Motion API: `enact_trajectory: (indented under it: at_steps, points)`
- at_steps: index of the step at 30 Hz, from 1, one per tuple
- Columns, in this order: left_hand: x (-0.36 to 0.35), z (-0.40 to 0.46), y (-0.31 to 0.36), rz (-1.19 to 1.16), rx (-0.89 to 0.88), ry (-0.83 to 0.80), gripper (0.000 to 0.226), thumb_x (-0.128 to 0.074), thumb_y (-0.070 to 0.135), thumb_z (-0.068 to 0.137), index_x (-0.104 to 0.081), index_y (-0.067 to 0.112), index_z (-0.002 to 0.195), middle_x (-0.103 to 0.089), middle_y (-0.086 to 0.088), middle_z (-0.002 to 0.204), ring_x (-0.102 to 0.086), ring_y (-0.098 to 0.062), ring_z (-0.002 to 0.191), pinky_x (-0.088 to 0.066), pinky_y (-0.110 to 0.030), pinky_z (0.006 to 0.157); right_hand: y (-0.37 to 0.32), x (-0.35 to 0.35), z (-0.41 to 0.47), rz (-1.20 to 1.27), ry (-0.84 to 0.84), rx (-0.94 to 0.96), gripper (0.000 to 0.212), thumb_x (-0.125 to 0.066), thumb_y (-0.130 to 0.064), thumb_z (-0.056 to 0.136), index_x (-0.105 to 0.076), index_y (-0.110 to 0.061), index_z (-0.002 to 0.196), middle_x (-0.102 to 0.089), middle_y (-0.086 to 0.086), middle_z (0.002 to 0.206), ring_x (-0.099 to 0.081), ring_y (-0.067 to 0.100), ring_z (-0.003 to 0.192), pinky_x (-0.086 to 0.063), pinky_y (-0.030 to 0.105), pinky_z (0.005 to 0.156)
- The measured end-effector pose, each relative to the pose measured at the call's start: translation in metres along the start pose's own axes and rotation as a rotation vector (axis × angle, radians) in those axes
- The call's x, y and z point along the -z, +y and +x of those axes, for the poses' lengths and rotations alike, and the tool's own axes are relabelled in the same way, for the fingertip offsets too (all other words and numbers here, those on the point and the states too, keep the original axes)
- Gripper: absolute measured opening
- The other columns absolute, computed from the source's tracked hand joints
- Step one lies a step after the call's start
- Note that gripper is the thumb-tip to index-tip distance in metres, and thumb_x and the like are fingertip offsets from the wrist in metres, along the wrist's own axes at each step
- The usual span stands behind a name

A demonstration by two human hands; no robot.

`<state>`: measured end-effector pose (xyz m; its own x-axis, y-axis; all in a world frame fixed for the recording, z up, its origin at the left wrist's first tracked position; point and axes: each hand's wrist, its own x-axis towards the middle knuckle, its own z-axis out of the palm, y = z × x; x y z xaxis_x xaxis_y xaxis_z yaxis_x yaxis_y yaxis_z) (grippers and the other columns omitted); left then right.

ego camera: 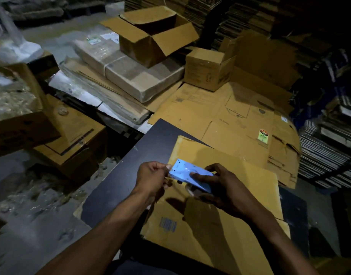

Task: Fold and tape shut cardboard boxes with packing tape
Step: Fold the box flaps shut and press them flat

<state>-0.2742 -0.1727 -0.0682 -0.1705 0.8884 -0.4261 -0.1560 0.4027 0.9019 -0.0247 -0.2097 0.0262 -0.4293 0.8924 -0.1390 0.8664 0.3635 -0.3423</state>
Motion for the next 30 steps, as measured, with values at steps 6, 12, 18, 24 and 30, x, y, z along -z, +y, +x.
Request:
enact_trajectory:
  at_steps: [6,12,18,24,30]
  points:
    - [0.011,0.021,-0.015,0.001,0.069,0.104,0.025,-0.079,0.011,0.1,-0.076,0.003,0.076,-0.073,-0.007,0.065,-0.055,-0.017,0.051,-0.053,-0.031,0.05,0.003,0.009,-0.003,-0.081,-0.055,0.023,0.058,-0.066,-0.062,0.098,-0.04,-0.069,0.149,-0.044,-0.016,0.133,-0.062,0.012,0.099,-0.055,0.029,0.073]
    - [0.02,0.038,-0.025,0.157,-0.01,0.228,0.027,-0.081,0.023,0.099,-0.078,0.016,0.073,-0.078,0.001,0.069,-0.076,-0.024,0.067,-0.064,-0.041,0.059,0.008,0.012,0.004,-0.132,-0.07,0.011,0.059,-0.063,-0.057,0.099,-0.035,-0.074,0.148,-0.053,-0.014,0.111,-0.06,0.012,0.084,-0.05,0.029,0.064]
    - [0.026,0.047,-0.05,0.273,-0.028,0.205,0.03,-0.081,0.035,0.1,-0.077,0.017,0.076,-0.078,0.008,0.071,-0.075,-0.022,0.069,-0.063,-0.04,0.059,0.016,0.003,0.017,-0.293,-0.168,-0.016,0.056,-0.059,-0.053,0.099,-0.041,-0.068,0.15,-0.046,-0.014,0.107,-0.049,0.008,0.077,-0.03,0.02,0.058]
    - [0.033,0.06,-0.078,0.264,0.024,0.236,0.024,-0.081,0.032,0.098,-0.078,0.021,0.076,-0.079,0.013,0.072,-0.076,-0.015,0.073,-0.066,-0.042,0.079,0.008,-0.018,0.039,-0.351,-0.219,-0.034,0.056,-0.058,-0.05,0.102,-0.039,-0.063,0.153,-0.048,-0.008,0.109,-0.045,0.012,0.081,-0.037,0.032,0.067]
    - [0.026,0.06,-0.097,0.238,0.073,0.197,0.028,-0.084,0.041,0.094,-0.079,0.023,0.074,-0.079,0.012,0.075,-0.075,-0.019,0.072,-0.066,-0.045,0.07,0.004,-0.019,0.047,-0.365,-0.28,-0.062,0.048,-0.052,-0.058,0.105,-0.041,-0.064,0.151,-0.048,-0.009,0.114,-0.059,0.015,0.093,-0.051,0.031,0.07]
